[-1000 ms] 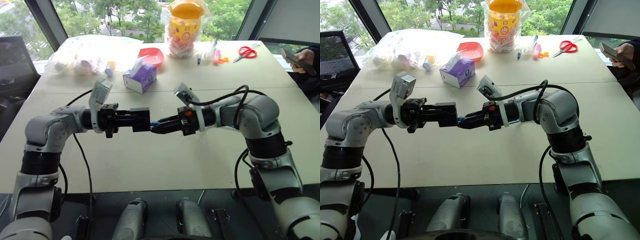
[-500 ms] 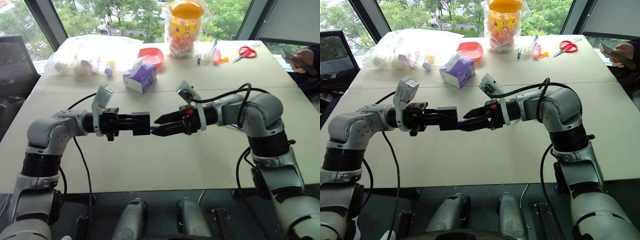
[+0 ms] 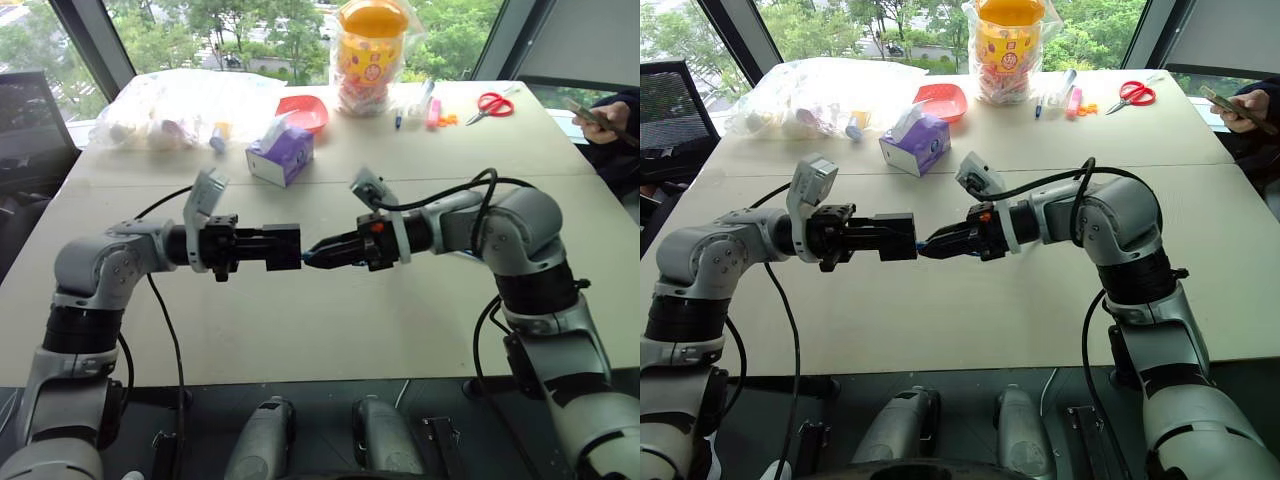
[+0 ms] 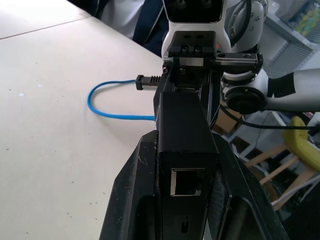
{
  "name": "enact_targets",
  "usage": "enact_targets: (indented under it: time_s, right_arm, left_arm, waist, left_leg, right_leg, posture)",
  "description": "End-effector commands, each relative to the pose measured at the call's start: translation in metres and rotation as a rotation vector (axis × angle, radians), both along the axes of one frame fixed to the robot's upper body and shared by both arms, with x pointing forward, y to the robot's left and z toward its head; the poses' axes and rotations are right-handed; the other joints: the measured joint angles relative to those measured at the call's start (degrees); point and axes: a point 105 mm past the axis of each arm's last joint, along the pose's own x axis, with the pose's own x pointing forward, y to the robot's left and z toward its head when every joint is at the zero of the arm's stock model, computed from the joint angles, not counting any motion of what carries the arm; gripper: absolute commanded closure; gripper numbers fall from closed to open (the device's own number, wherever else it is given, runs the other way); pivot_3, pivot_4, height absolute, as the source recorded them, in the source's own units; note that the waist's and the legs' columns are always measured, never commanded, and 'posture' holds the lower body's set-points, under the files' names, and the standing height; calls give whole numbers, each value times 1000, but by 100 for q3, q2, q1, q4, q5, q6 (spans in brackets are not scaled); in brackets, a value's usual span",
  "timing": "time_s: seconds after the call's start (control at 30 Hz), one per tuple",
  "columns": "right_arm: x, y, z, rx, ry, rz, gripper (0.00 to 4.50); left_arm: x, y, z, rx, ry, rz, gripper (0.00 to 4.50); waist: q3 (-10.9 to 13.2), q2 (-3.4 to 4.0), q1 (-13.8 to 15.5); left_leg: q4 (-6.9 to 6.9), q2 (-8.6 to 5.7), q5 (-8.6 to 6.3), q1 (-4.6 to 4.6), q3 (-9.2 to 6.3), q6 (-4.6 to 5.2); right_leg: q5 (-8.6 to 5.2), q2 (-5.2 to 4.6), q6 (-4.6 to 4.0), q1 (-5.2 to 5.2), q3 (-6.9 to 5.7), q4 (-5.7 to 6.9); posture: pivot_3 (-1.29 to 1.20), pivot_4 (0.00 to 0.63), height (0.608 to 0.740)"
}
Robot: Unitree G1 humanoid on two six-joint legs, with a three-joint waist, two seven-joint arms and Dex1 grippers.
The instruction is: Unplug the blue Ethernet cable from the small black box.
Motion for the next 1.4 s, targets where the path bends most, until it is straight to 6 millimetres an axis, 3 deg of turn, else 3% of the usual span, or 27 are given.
enact_targets:
  time_s: [0.03,0.63,0.73,0.77,1.13,1.23,1.4]
  right_arm:
    - [-4,4,11,15,-56,33,3429]
    - [-4,5,14,22,-45,43,3429]
    - [-5,6,14,18,-34,45,4363]
    - [-5,6,14,18,-32,46,4467]
    - [-5,4,12,12,-15,38,4467]
    - [-1,-4,6,-7,-5,3,4467]
    - [12,-35,-10,-48,35,-105,4467]
  left_arm:
    - [0,2,14,-16,-52,0,3971]
    - [-6,0,10,6,-57,-30,3971]
    - [-7,-1,9,6,-57,-33,3971]
    - [-7,-1,9,7,-57,-33,3971]
    - [-8,3,6,14,-53,-40,3971]
    - [-9,8,5,24,-52,-36,3971]
    - [-10,19,4,50,-53,-24,3971]
  waist:
    - [0,0,0]
    - [0,0,1]
    - [0,0,1]
    - [0,0,1]
    - [1,0,0]
    - [1,0,0]
    - [3,-4,26]
  left_leg:
    - [0,0,0,0,0,0]
    - [-1,0,0,0,0,0]
    - [-1,0,0,0,0,0]
    - [-1,0,0,0,0,0]
    - [-4,1,0,-1,0,0]
    - [-5,1,0,-1,0,0]
    - [-7,-1,-1,-2,1,1]
  right_leg:
    - [0,0,0,0,0,0]
    - [0,0,0,0,0,-2]
    - [0,0,0,0,0,-2]
    - [0,0,0,0,0,-2]
    - [-1,0,-1,-1,0,-6]
    - [-1,0,-1,-1,0,-7]
    - [-9,-3,-16,0,-1,-12]
  posture:
    - [0,150,740]
    - [0,150,740]
    - [0,150,740]
    - [0,150,740]
    - [0,150,740]
    - [0,150,740]
    - [0,150,740]
